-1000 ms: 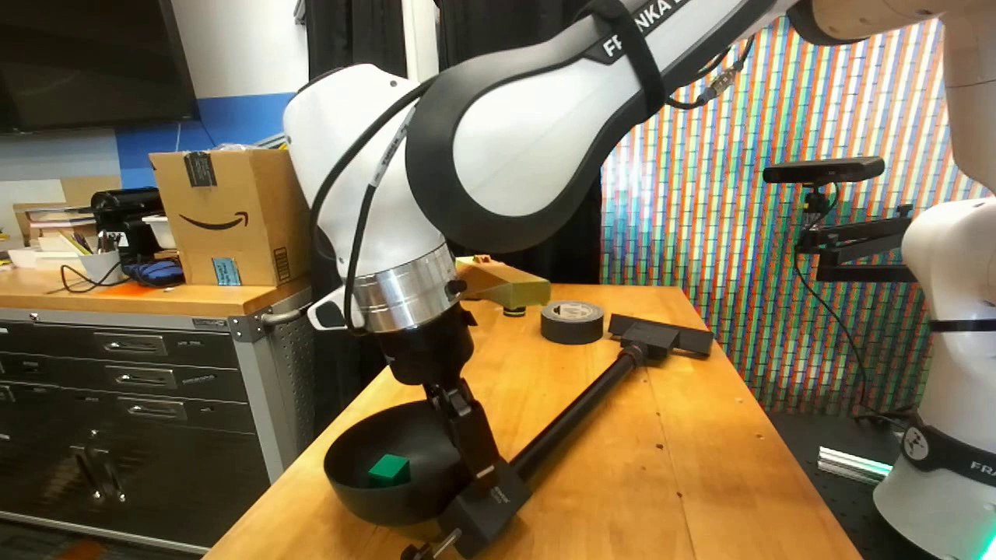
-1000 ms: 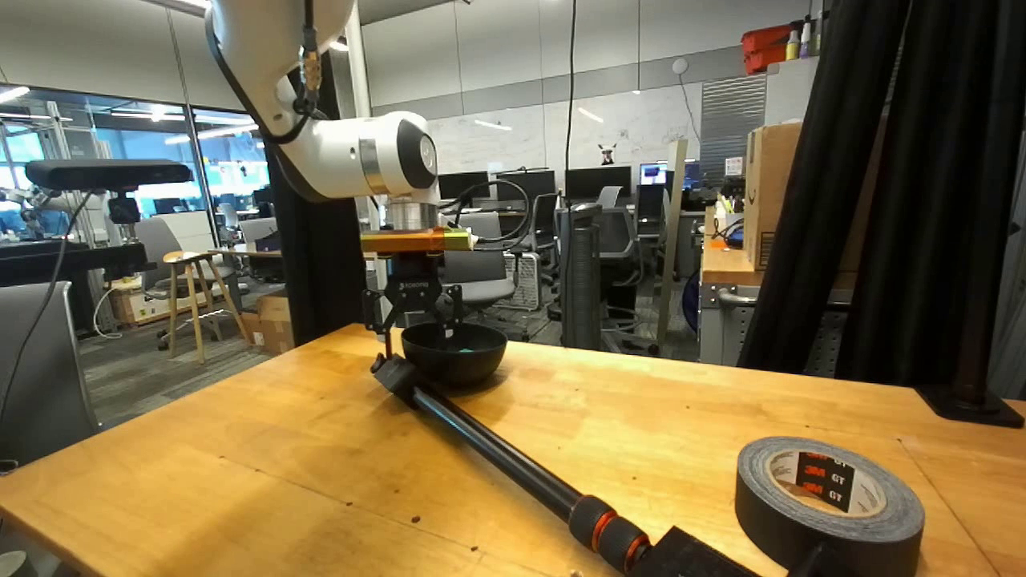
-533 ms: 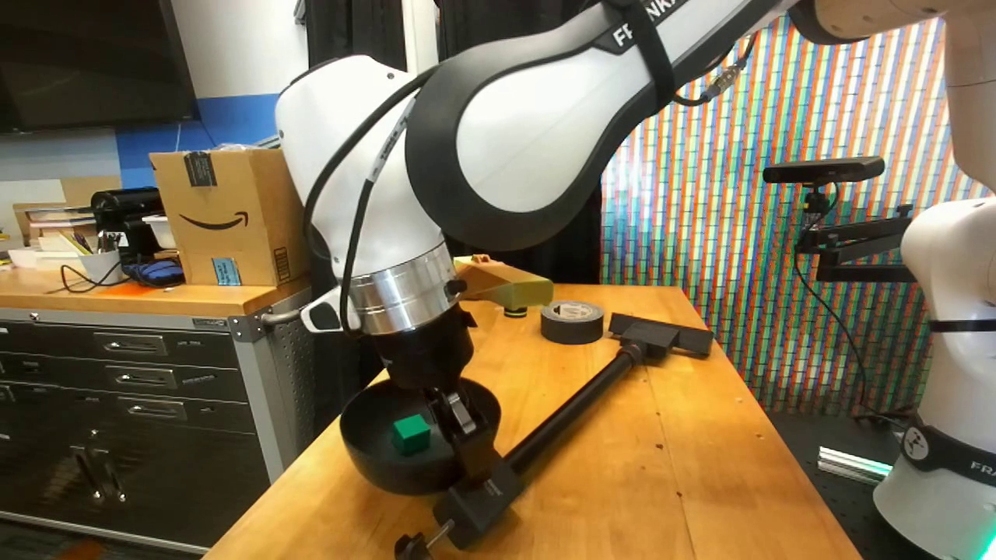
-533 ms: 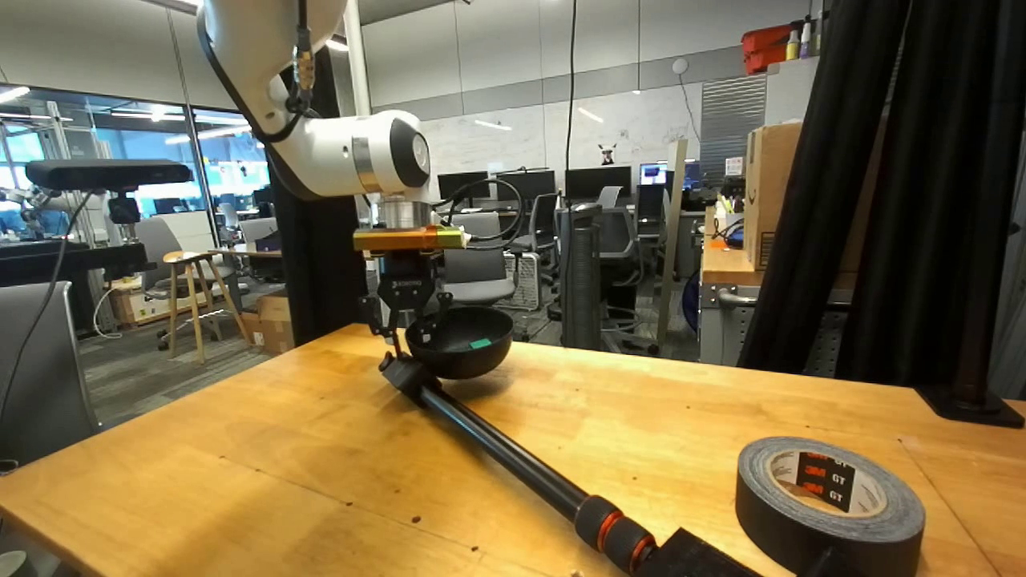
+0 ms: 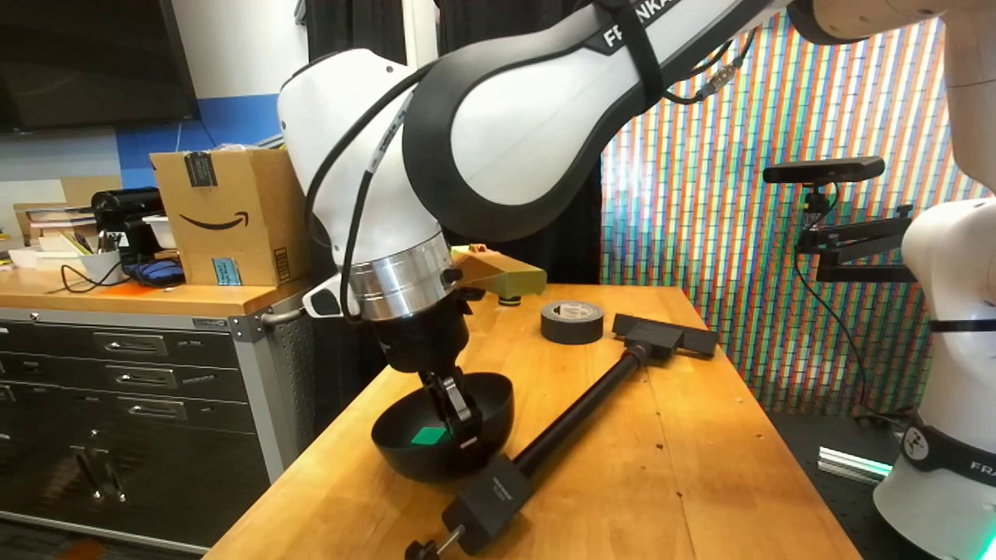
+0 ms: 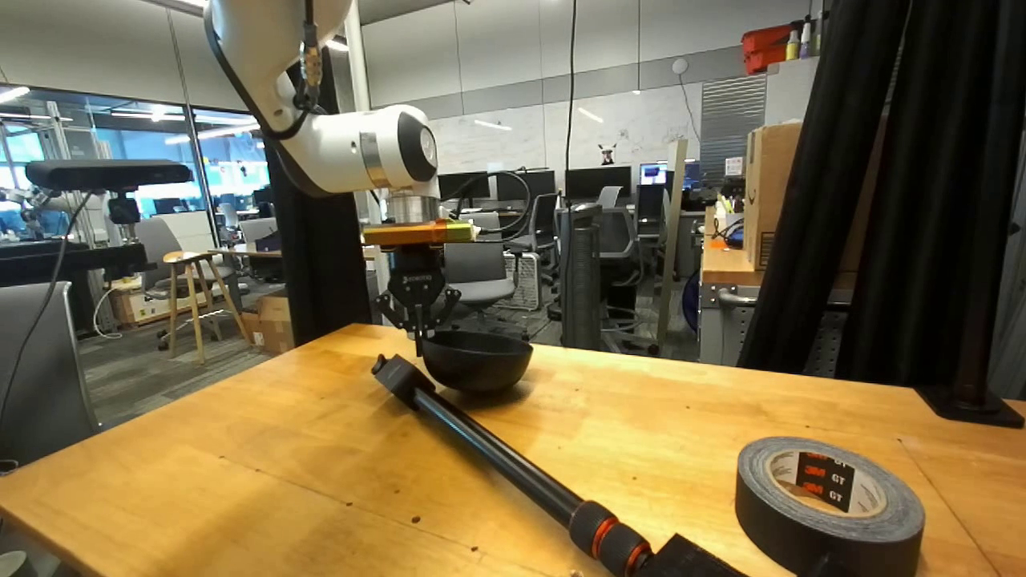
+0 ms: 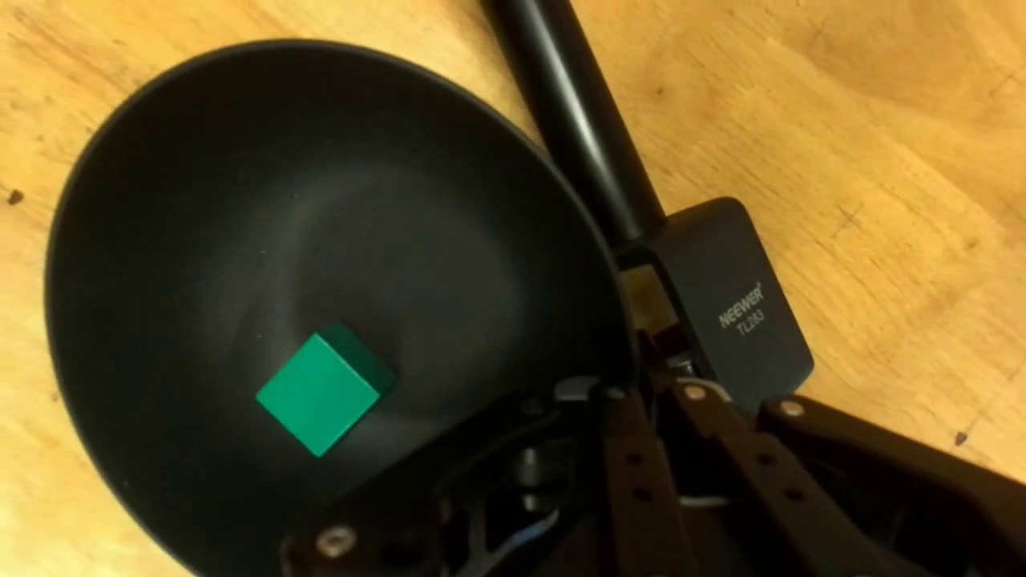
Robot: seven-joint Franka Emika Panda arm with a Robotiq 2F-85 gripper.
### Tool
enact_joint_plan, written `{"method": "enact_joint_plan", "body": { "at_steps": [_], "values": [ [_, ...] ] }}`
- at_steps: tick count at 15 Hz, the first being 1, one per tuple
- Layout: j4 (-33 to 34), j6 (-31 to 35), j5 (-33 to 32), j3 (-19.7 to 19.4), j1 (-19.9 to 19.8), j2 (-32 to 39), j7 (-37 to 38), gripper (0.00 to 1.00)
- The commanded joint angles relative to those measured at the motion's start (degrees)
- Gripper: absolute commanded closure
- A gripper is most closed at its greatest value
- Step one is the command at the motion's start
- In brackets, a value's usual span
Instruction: Move the bowl to the right side of the table
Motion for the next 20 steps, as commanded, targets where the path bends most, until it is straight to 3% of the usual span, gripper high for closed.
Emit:
{"method": "enact_joint_plan", "body": {
  "at_steps": [1, 11, 20],
  "values": [
    [-1.31, -0.11, -1.18, -0.71, -1.06, -1.84, 1.12, 0.99],
    [-14.29, 3.54, -0.63, -6.08, -8.75, -11.5, 0.84, 0.99],
    [-20.55, 10.45, -0.12, -9.3, -13.09, -15.63, -1.85, 0.99]
  ]
}}
